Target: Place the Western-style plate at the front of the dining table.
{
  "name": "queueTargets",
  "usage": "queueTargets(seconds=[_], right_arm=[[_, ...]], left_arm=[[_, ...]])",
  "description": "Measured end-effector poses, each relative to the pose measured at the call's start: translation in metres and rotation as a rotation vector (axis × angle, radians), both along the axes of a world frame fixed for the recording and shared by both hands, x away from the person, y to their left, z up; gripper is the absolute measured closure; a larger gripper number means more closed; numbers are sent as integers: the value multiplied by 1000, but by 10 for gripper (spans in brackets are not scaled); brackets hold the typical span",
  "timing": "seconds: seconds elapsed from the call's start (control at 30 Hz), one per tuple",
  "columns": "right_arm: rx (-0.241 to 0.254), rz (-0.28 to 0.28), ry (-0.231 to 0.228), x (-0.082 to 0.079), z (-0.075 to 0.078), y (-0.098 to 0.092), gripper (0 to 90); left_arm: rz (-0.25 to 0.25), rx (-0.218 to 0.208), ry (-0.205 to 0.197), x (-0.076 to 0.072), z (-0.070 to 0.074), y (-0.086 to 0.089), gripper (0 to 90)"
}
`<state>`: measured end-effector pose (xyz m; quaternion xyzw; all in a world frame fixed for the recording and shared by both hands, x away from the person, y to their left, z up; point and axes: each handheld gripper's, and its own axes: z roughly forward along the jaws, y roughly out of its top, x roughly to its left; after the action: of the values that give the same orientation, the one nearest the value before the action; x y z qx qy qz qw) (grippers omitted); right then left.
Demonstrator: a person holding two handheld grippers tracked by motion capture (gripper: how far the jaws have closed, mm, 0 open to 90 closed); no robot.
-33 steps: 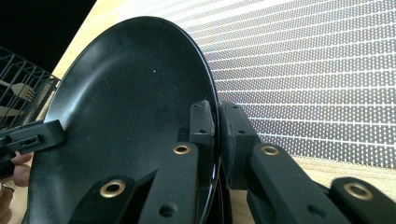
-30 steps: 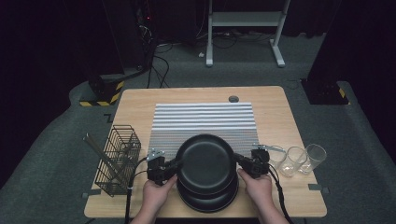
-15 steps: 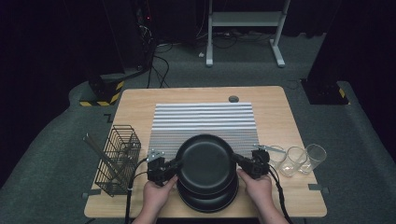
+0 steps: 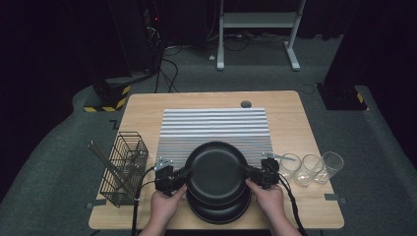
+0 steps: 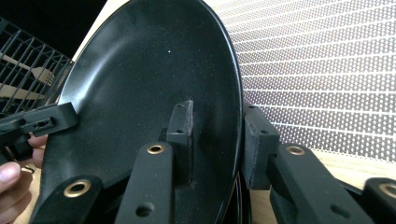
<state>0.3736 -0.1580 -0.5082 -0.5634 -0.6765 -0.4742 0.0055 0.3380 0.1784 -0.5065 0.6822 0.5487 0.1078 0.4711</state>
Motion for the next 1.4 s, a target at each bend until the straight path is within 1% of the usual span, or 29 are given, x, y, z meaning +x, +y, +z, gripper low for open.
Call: queueTargets(seconds=[0.07,0.13,0.27,0.37,0.4,0.43,0.53,0.63,0.67,0.73,0.9,1.03,1.1,1.27,1.4], right_arm=[[-5,4,-8,0,-1,1,696],[-9,5,-7,0,-3,1,714],[-4,15,-23,0,-4,0,721],[11,9,-22,0,-5,-2,738],[13,9,-23,0,-5,-2,739],[17,10,-25,0,-5,-2,742],[20,10,-28,0,-6,-3,746],[22,8,-31,-1,-6,-3,748],[23,6,-30,-1,-6,-3,749],[24,5,-35,-1,-6,-3,752],[26,12,-42,-1,-7,-4,753],[27,15,-38,-1,-7,-5,754],[26,12,-38,-1,-6,-4,753],[13,10,-47,-2,-6,-3,750],[13,-4,-46,-4,-5,-3,749]], left_arm=[[-2,1,1,0,0,0,700],[-2,8,3,0,1,0,699],[-7,21,2,-1,2,0,695],[-12,26,3,-2,2,1,692],[-27,18,4,-3,2,1,683],[-35,9,10,-3,2,2,650],[-51,-4,17,-2,1,1,591],[-66,-10,18,1,-1,0,547],[-65,-5,18,1,-2,-1,543],[-64,10,16,2,-3,-2,573],[-62,-7,18,3,-5,-3,599],[-57,-15,18,3,-5,-2,608],[-52,-28,19,3,-6,-2,618],[-47,-32,19,2,-5,-2,628],[-40,-33,4,0,-3,-2,645]])
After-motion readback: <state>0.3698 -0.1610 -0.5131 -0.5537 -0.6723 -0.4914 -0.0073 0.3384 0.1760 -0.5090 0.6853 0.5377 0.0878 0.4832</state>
